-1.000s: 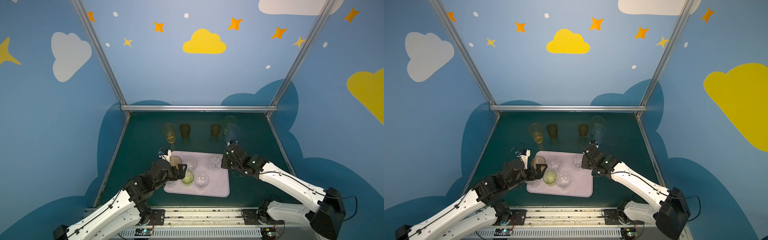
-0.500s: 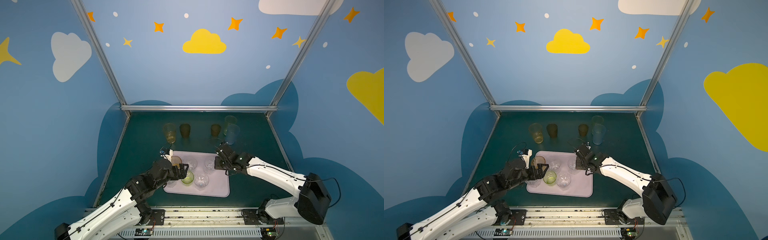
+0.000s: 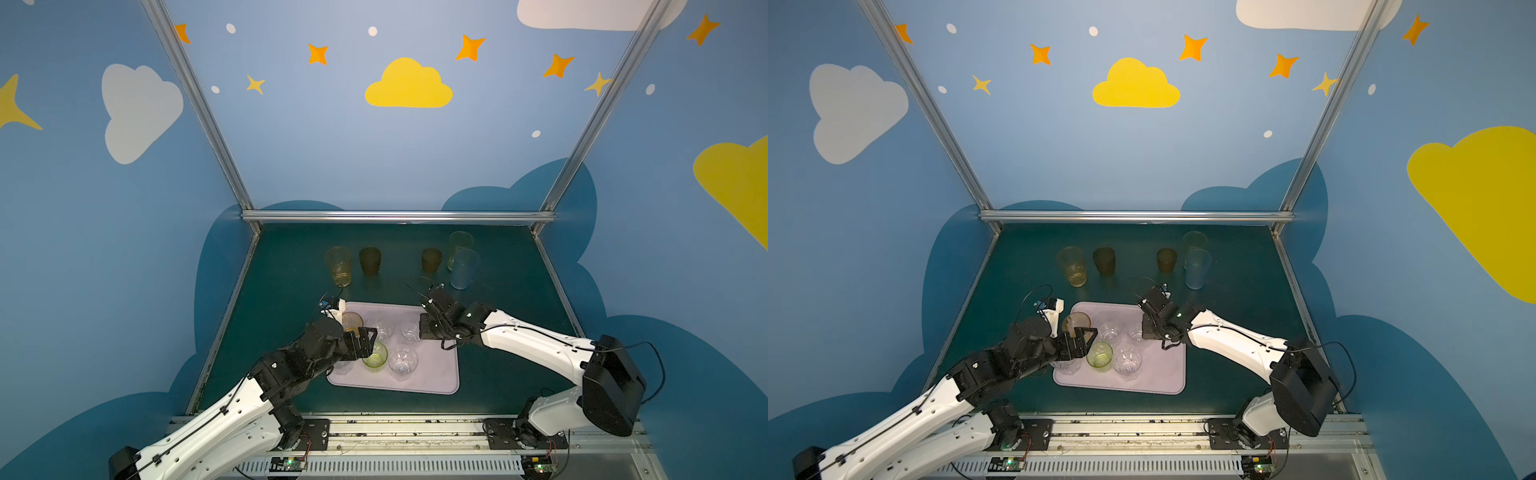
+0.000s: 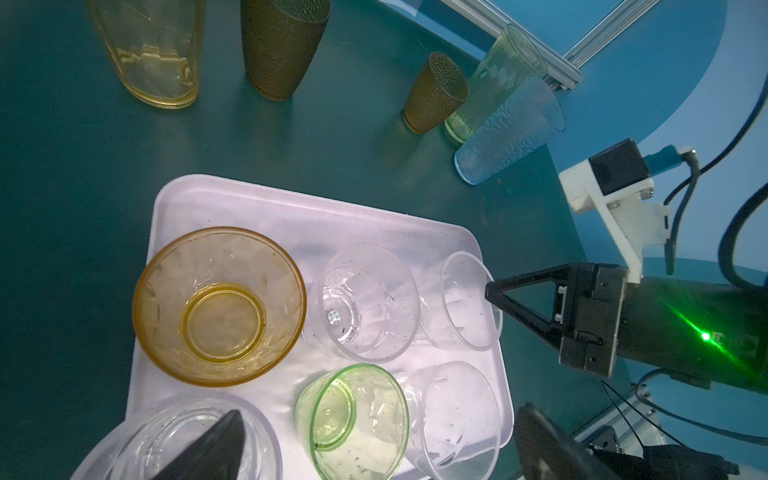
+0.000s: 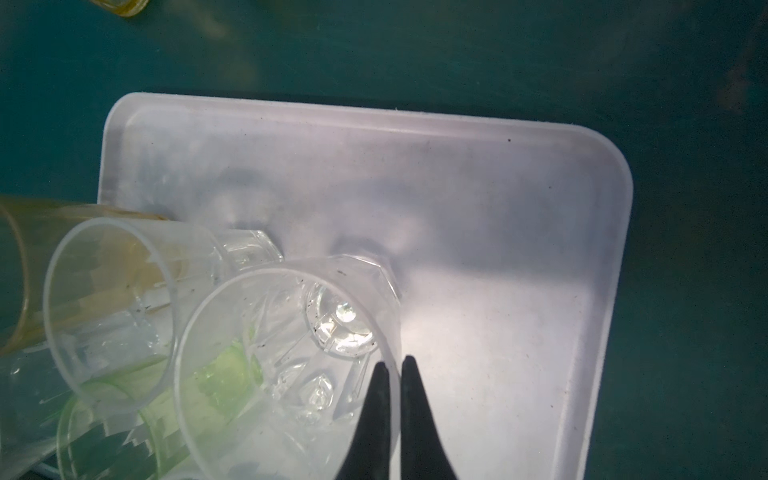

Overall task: Place the glasses into the tray
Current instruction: 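Lower the clear glass onto the tray and open the right gripper, then raise the right gripper while the left gripper reaches to the gold textured glass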

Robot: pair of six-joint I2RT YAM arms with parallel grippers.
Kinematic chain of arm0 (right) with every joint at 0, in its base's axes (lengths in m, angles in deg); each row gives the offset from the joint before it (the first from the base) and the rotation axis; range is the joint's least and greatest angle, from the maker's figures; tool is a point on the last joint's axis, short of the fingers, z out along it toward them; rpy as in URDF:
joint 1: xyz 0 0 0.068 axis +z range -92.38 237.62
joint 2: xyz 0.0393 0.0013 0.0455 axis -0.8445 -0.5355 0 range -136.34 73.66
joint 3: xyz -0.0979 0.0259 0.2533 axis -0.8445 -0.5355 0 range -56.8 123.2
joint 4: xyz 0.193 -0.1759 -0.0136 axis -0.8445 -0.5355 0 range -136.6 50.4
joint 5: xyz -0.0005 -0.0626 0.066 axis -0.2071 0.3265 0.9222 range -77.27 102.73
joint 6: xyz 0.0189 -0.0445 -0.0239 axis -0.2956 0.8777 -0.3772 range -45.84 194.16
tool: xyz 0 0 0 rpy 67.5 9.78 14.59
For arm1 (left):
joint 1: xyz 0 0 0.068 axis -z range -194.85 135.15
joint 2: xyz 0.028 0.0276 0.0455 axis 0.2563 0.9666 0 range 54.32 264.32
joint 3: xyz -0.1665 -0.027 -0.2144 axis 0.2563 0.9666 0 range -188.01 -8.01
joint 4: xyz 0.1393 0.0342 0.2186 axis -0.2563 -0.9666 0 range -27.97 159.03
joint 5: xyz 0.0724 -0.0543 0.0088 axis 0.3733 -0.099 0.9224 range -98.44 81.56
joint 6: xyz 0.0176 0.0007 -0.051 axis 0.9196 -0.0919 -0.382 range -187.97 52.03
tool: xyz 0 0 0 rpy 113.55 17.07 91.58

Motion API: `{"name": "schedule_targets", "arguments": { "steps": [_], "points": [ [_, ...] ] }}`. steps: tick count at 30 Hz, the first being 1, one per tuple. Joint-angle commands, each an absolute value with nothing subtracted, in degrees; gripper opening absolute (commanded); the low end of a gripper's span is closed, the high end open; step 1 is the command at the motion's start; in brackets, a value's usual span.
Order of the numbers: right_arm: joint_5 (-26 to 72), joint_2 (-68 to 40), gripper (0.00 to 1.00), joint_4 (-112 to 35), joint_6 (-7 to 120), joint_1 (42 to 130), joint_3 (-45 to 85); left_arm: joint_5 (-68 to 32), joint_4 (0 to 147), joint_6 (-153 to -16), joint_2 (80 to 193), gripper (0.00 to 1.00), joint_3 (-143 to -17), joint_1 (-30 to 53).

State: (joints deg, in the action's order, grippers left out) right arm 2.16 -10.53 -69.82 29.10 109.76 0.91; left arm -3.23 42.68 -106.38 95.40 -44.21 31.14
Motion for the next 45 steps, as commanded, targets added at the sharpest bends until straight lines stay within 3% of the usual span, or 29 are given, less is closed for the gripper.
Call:
{"name": "schedule_targets", "arguments": {
  "steps": [1, 12, 15, 21, 28, 34, 45],
  "points": [
    [2.7, -11.6, 0.0, -69.5, 28.9, 110.3, 3.5, -2.8, 42.3, -106.7, 94.8, 1.0, -44.8, 30.8],
    [2.8, -12.8, 0.0, -70.6, 28.9, 110.8, 5.0, -2.4, 42.2, -106.5, 94.7, 1.0, -44.7, 30.9],
    [2.9, -12.7, 0.11, -70.5, 29.0, 110.9, 5.1, -2.4, 42.1, -106.4, 94.7, 1.0, -44.7, 31.0],
    [4.1, -12.7, 0.16, -69.9, 29.1, 110.9, 5.0, -2.2, 42.0, -106.2, 94.7, 1.0, -44.7, 30.9],
    [3.4, -11.0, 0.36, -71.0, 28.9, 110.9, 5.1, -2.0, 41.9, -105.9, 94.3, 1.0, -44.8, 31.0],
    [0.3, -6.7, 0.71, -73.4, 28.7, 111.0, 4.6, -1.5, 42.1, -105.0, 95.1, 1.0, -45.6, 30.9],
    [-0.9, 5.4, 0.86, -69.7, 30.9, 110.6, -3.5, 0.6, 42.3, -98.4, 104.0, 1.0, -52.8, 29.3]
  ]
}}
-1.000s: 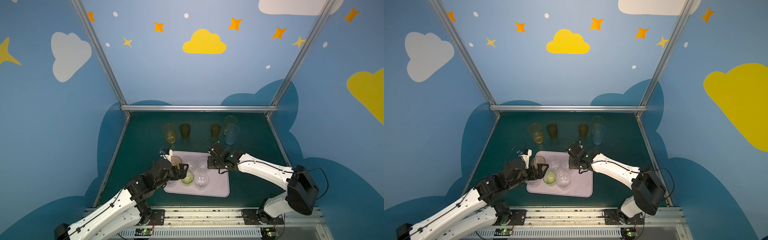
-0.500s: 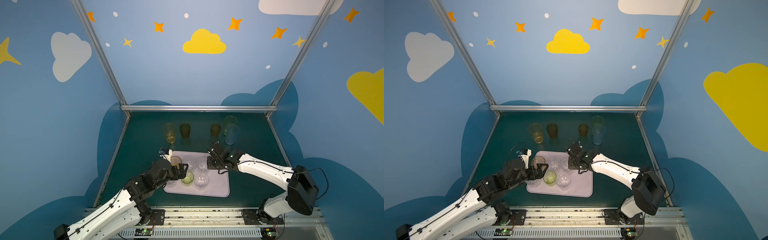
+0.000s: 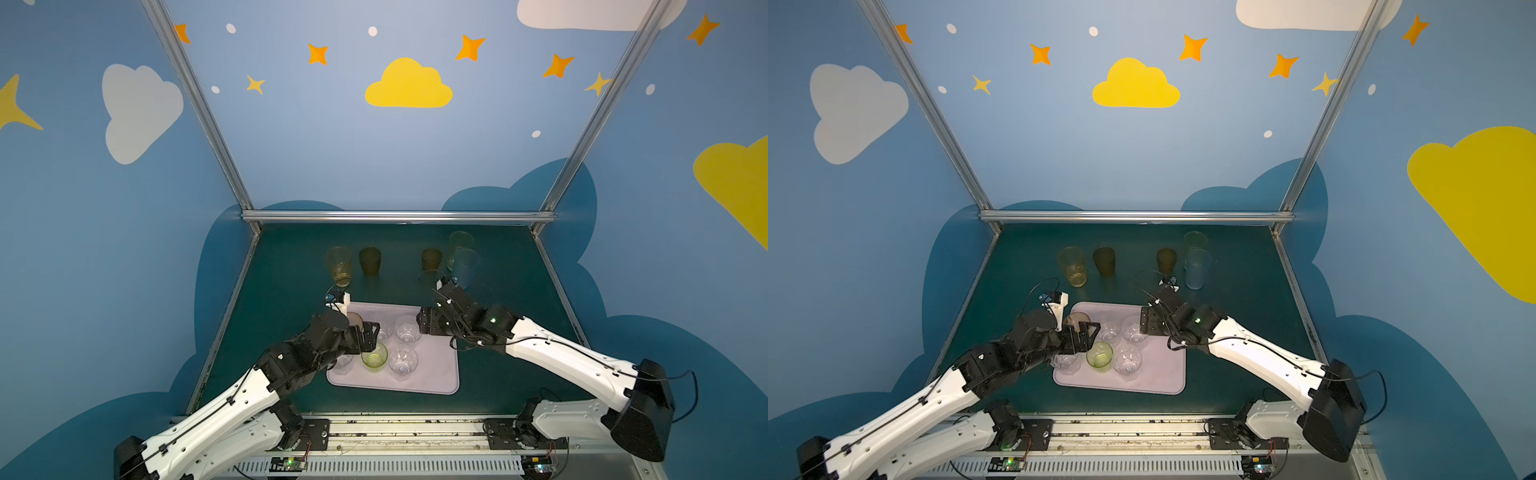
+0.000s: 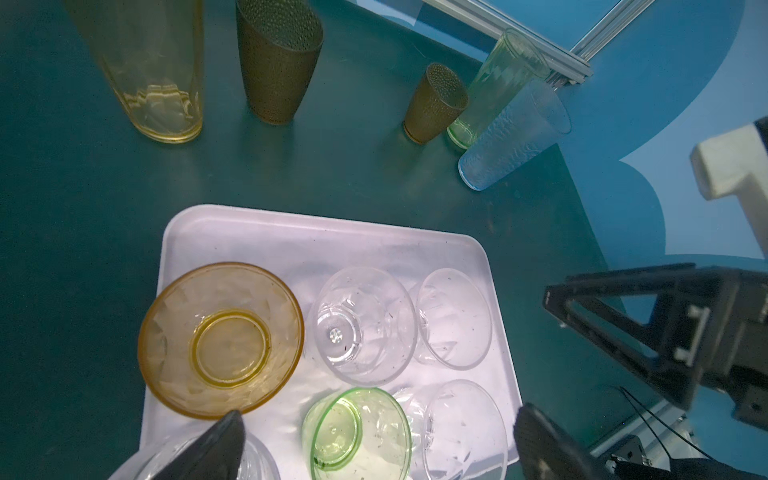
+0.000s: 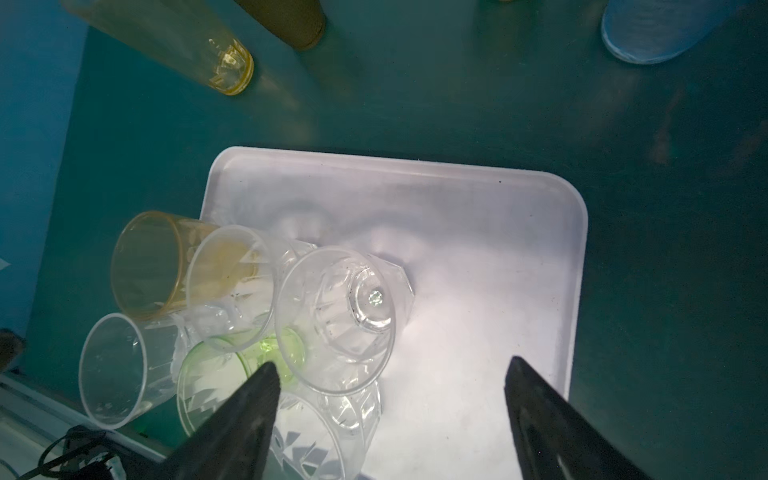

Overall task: Place the glasses into the tray
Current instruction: 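Raise the right gripper while the left gripper reaches to the gold textured glass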

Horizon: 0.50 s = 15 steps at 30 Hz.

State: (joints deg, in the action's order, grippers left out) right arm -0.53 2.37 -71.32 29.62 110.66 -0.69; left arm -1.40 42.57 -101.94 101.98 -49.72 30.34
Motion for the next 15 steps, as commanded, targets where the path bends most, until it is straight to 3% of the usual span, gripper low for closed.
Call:
{"name": "schedule_targets", "arguments": {
  "steps": [1, 15],
  "points": [
    [-0.5, 6.7, 0.86, -69.0, 31.0, 110.6, -4.6, 0.6, 42.7, -98.2, 105.1, 1.0, -53.6, 28.8],
    [6.1, 18.6, 0.86, -62.0, 29.7, 109.8, -14.9, -3.7, 48.5, -93.5, 125.4, 1.0, -66.1, 19.4]
  ]
}}
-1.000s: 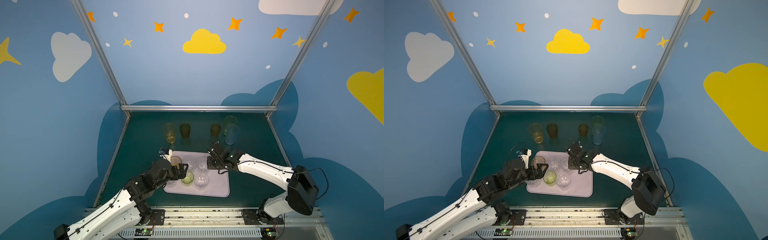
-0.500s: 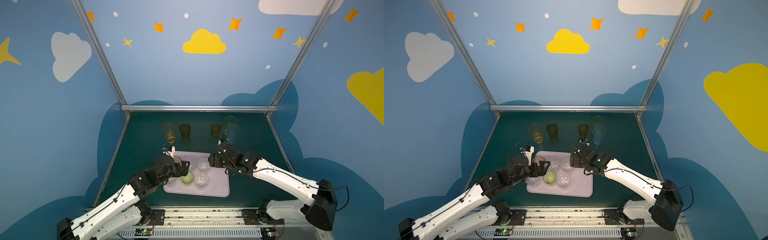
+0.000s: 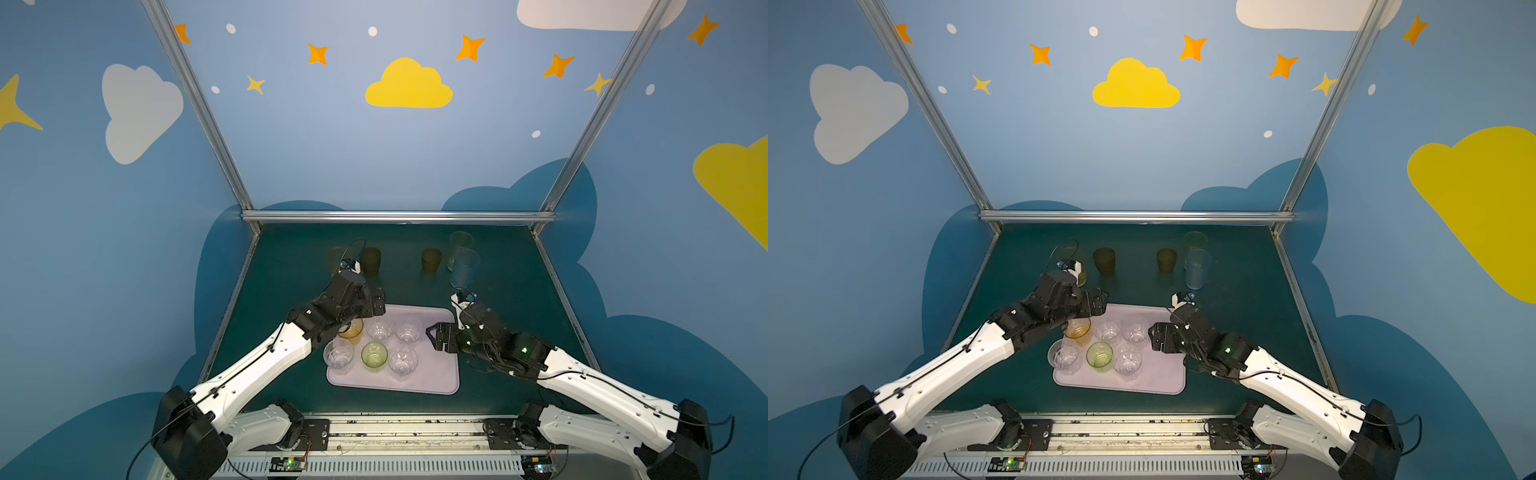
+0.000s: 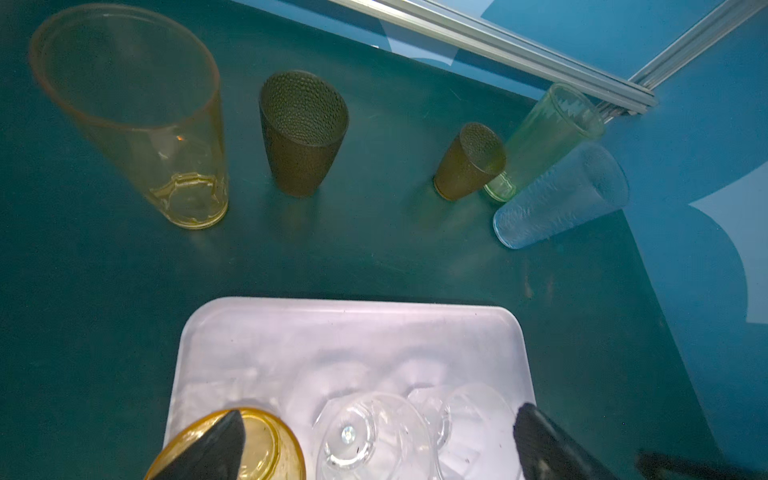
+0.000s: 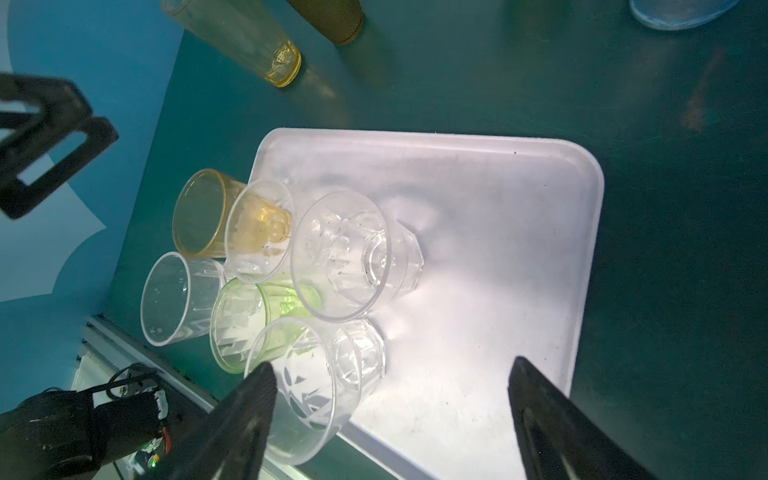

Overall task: Place the glasses into the tray
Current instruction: 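Raise the right gripper while the left gripper reaches to the gold textured glass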

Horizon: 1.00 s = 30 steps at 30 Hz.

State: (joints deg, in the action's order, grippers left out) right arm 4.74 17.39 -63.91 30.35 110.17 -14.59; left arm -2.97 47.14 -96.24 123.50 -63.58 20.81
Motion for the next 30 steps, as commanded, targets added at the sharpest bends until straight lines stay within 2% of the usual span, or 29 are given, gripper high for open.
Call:
{"name": "schedule_targets", "arguments": {
  "steps": [1, 13, 20, 30],
  "points": [
    [6.1, 19.0, 0.86, -61.9, 29.7, 109.8, -14.9, -3.7, 48.8, -93.3, 126.4, 1.0, -66.7, 18.8],
    [5.2, 23.5, 0.87, -59.6, 29.2, 109.6, -18.0, -4.2, 48.0, -92.8, 139.0, 1.0, -76.3, 15.7],
    [-0.8, 28.6, 0.87, -59.2, 28.4, 109.5, -23.2, -3.7, 46.9, -92.2, 143.6, 1.0, -81.4, 15.5],
    [2.1, 34.1, 0.87, -58.8, 30.1, 109.2, -26.0, -2.5, 41.4, -90.3, 152.6, 1.0, -92.7, 14.1]
  ]
}}
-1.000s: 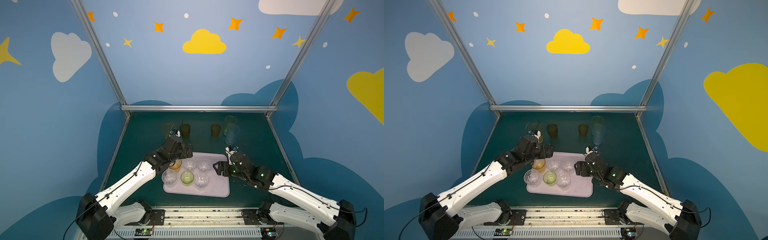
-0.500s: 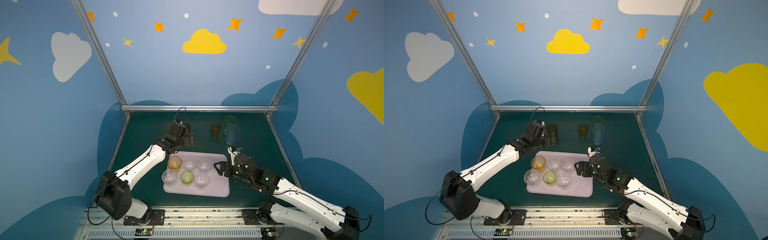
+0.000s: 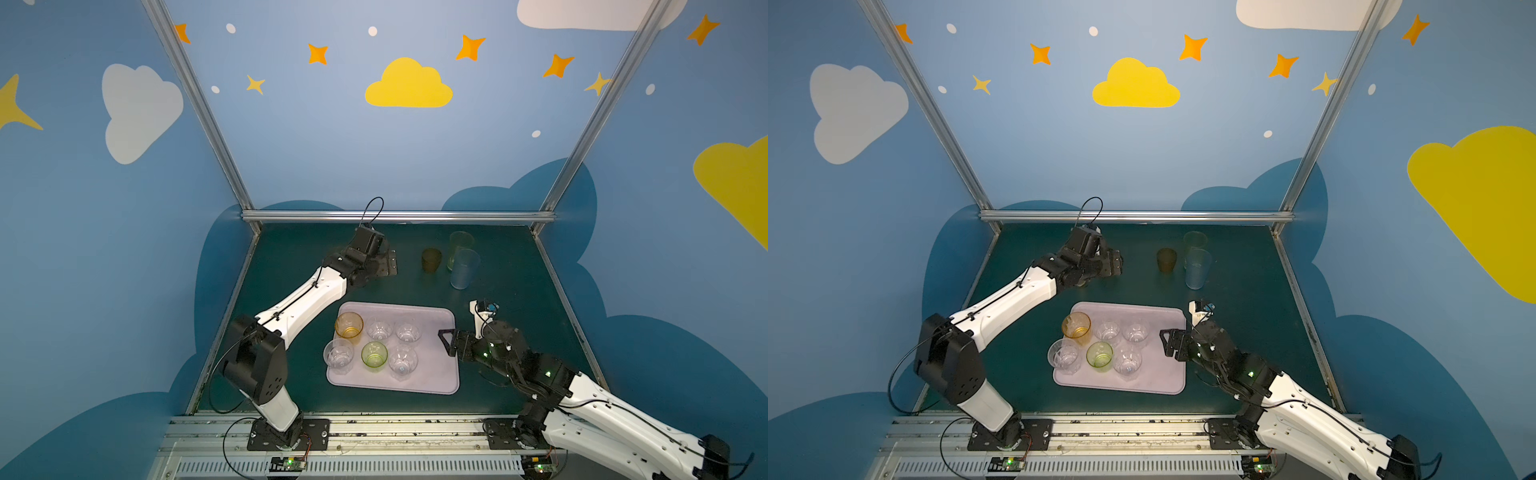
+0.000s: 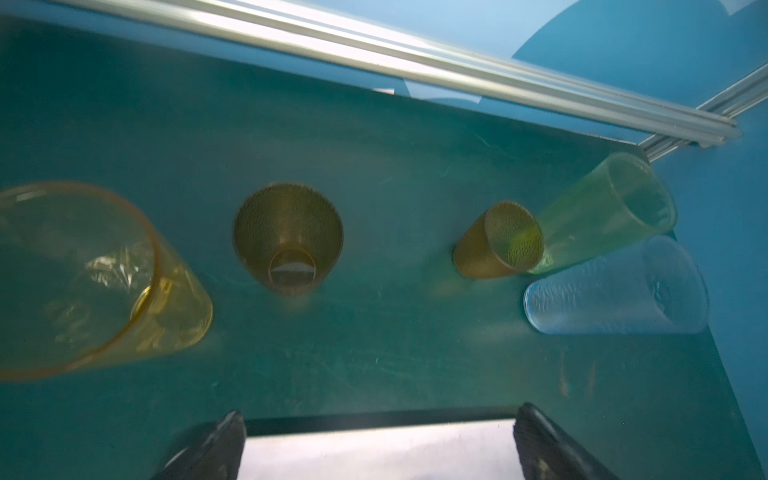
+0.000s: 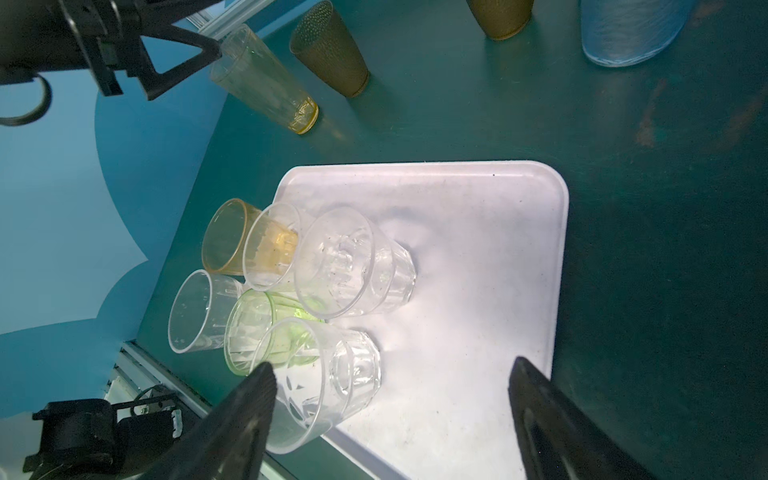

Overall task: Place the glasses into the tray
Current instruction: 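Raise the right gripper while the left gripper reaches to the gold textured glass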

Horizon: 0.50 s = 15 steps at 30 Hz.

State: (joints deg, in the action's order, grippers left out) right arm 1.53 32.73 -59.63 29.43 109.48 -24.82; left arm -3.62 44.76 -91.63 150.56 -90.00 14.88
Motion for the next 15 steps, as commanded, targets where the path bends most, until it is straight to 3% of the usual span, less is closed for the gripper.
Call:
{"name": "schedule_targets", "arguments": {
  "steps": [1, 15],
  "points": [
    [2.3, 34.6, 0.87, -58.8, 30.1, 109.2, -26.3, -2.4, 41.0, -90.2, 153.4, 1.0, -93.8, 13.9],
    [0.8, 37.5, 0.86, -60.8, 28.6, 108.6, -27.9, -2.4, 34.4, -87.6, 167.4, 1.0, -108.1, 12.6]
  ]
}}
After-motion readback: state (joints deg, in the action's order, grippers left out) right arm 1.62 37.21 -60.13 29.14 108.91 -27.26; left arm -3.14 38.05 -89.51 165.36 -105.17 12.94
